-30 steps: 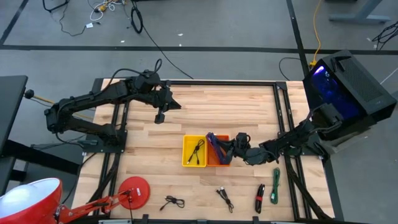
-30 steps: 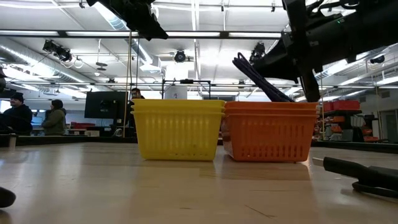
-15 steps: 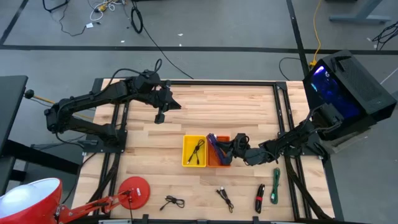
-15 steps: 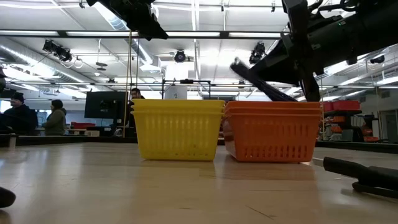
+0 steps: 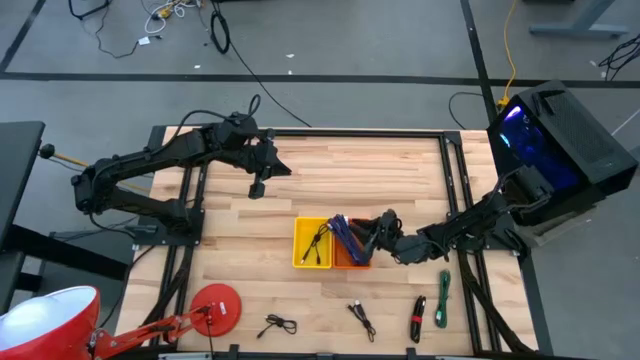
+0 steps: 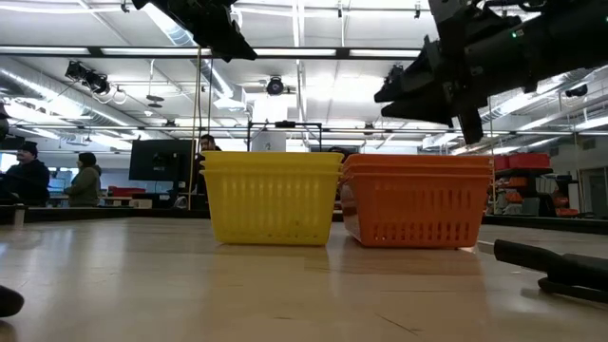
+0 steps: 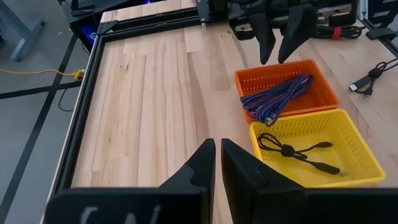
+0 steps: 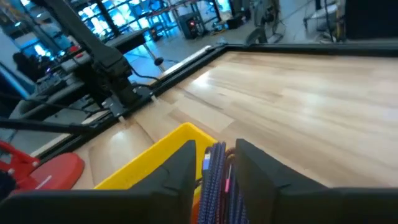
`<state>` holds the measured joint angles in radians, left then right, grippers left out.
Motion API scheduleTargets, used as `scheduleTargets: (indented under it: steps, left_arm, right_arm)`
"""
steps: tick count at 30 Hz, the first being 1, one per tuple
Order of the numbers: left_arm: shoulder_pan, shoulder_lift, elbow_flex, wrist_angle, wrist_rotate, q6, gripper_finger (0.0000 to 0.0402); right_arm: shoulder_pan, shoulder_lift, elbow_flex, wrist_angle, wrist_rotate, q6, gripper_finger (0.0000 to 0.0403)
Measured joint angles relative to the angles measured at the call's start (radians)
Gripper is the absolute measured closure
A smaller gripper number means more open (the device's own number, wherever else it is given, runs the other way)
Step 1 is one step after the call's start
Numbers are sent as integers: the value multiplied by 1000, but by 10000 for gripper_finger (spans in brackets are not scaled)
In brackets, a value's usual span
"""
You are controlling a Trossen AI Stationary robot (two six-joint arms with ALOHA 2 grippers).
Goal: Pick & Place USB Port
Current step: Put the green patterned charger cable into the orange bin
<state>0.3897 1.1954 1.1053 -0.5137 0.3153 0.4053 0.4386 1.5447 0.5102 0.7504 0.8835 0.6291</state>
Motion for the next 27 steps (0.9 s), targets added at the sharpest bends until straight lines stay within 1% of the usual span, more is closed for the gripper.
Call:
scheduleTargets:
  steps: [4, 6, 7, 9, 10, 13, 17, 19, 21, 24, 27]
  left_arm:
    - [0, 0, 0, -2, 0, 0, 369]
    - [0, 0, 0, -6, 0, 0, 369]
    - [0, 0, 0, -12, 0, 0, 369]
    - [0, 0, 0, -23, 0, 0, 369]
    - [0, 0, 0, -31, 0, 0, 369]
    - [0, 0, 0, -51, 0, 0, 369]
    - [0, 0, 0, -56, 0, 0, 369]
    - [0, 0, 0, -55, 0, 0, 369]
    - [0, 0, 0, -55, 0, 0, 369]
    - [0, 0, 0, -55, 0, 0, 369]
    - [0, 0, 0, -55, 0, -1, 369]
  right_arm:
    - [-1, -81, 0, -79, -32, -55, 274]
    - [0, -161, 0, -202, -16, -65, 272]
    - [0, -210, 0, -297, 6, -46, 273]
    - [3, -315, 0, -525, 32, 42, 278]
    - [5, -366, 0, -638, 27, 103, 281]
    - [15, -488, 0, -934, -63, 337, 296]
    - [44, -560, 0, -1201, -198, 554, 322]
    - [70, -567, 0, -1263, -257, 612, 337]
    - [97, -568, 0, -1266, -302, 627, 350]
    - [146, -568, 0, -1268, -340, 649, 367]
    - [205, -568, 0, -1283, -377, 704, 380]
